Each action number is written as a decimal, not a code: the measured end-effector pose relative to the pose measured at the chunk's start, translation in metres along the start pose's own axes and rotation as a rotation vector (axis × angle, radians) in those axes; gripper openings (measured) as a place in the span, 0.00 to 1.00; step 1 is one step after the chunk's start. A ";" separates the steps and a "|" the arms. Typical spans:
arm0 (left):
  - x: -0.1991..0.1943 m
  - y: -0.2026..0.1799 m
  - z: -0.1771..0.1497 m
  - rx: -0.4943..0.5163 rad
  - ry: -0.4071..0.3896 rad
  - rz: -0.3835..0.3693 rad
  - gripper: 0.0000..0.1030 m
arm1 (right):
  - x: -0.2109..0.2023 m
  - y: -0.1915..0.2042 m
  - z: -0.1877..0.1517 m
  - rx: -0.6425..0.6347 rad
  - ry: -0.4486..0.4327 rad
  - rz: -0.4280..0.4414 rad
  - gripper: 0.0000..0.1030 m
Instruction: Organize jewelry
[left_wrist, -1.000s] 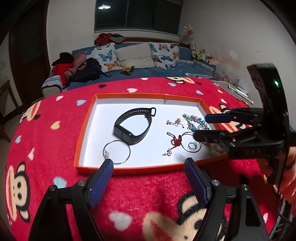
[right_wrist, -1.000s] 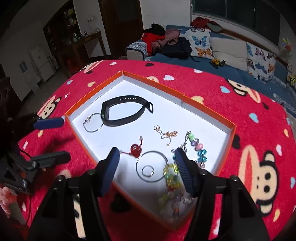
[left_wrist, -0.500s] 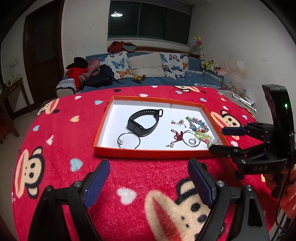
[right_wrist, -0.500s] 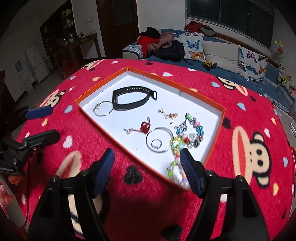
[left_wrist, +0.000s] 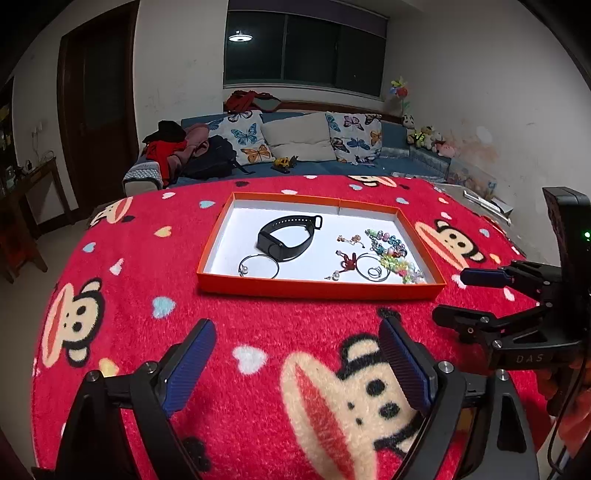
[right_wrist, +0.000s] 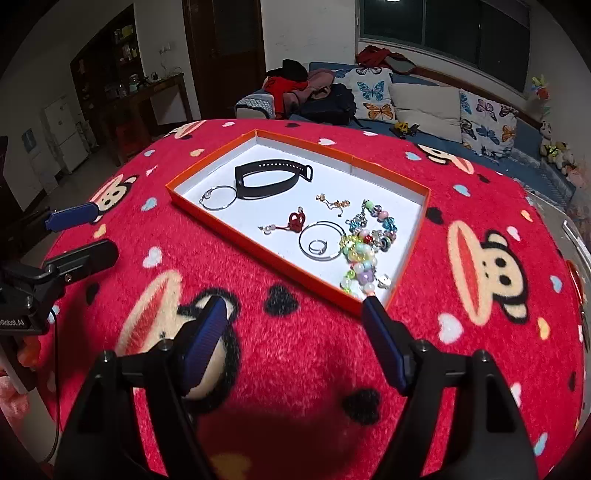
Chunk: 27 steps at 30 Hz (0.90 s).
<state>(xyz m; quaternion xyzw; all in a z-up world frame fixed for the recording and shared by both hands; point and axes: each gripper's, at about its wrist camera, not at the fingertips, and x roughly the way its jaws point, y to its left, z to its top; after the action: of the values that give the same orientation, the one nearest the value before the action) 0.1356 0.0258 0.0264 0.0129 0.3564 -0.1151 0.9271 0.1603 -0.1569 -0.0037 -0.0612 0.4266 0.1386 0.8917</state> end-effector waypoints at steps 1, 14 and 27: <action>0.000 -0.001 -0.001 0.003 0.002 0.001 0.96 | -0.001 0.001 -0.002 -0.004 -0.002 -0.010 0.74; -0.005 -0.011 -0.014 0.014 0.011 0.051 0.98 | -0.017 0.004 -0.019 0.024 -0.018 -0.012 0.76; -0.010 -0.016 -0.020 0.013 0.017 0.052 0.98 | -0.023 0.008 -0.029 0.038 -0.020 -0.001 0.76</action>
<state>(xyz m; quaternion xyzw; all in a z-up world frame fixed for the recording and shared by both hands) 0.1111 0.0145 0.0190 0.0291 0.3632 -0.0928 0.9266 0.1228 -0.1606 -0.0040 -0.0431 0.4203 0.1306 0.8969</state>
